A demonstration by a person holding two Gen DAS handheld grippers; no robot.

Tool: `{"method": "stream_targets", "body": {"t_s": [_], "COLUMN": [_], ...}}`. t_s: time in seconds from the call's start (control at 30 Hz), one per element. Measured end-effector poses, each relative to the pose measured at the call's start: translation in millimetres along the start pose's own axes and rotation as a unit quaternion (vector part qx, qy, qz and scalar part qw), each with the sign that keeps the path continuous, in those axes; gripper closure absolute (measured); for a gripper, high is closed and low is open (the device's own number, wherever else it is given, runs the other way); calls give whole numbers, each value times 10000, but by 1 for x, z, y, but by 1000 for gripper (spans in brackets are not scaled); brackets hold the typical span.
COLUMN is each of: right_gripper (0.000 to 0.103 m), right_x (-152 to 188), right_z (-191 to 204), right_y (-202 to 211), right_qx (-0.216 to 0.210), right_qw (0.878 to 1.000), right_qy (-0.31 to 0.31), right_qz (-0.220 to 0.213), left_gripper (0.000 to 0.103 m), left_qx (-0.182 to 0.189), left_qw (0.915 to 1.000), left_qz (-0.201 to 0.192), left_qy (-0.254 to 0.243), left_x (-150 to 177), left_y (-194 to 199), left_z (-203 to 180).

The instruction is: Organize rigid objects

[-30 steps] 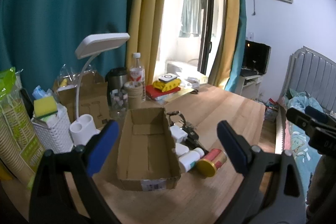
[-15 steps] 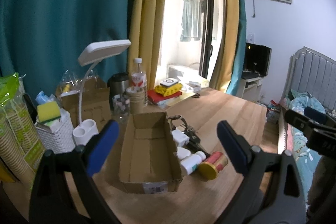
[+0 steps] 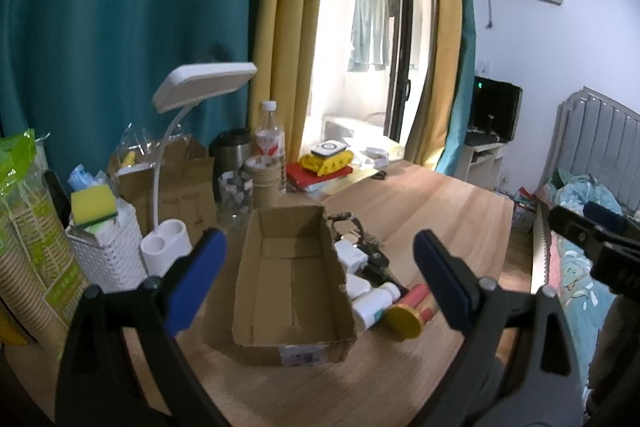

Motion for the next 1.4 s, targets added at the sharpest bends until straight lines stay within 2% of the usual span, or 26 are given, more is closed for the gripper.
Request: {"method": "stream_targets", "body": {"t_s": [0.43, 0.6, 0.87, 1.1, 1.13, 1.17, 1.23, 1.33, 1.4], "right_gripper": [9, 9, 9, 9, 9, 9, 9, 9, 9], "right_x": [12, 24, 51, 70, 72, 75, 79, 85, 87], "right_z": [4, 6, 15, 28, 30, 32, 37, 46, 50], "right_y": [-46, -76, -120, -143, -144, -145, -148, -152, -153], "right_qx": [-151, -187, -366, -671, -722, -774, -933, -1099, -1227], "right_qw": [9991, 9978, 9934, 9881, 9872, 9862, 9838, 9807, 9784], "right_qy": [100, 177, 244, 361, 379, 402, 439, 570, 640], "right_qz": [372, 606, 1060, 1336, 1368, 1408, 1464, 1515, 1534], "left_gripper": [8, 8, 8, 8, 10, 17, 22, 37, 38], "left_qx": [-504, -718, -1049, -1094, -1086, -1095, -1112, -1095, -1151], "left_qw": [9955, 9883, 9777, 9734, 9733, 9729, 9709, 9688, 9687], "left_qz": [738, 1198, 1661, 1872, 1879, 1899, 1976, 2055, 2051], "left_qy": [328, 619, 745, 743, 745, 740, 777, 844, 793], "left_x": [26, 46, 75, 89, 90, 91, 93, 96, 97], "left_y": [-55, -85, -119, -127, -127, -128, -130, -132, -132], "left_z": [45, 72, 108, 118, 118, 119, 121, 124, 125]}}
Point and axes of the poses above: each gripper's, at about its wrist camera, not at the fingertips, and y roughly against the way its jaws point, z to its left, x to its underside, the point moved 8 cm from there along -y, roughly the way its jaws point, and after that the axes turned 13 degrees about y, right-handed, at the moved point
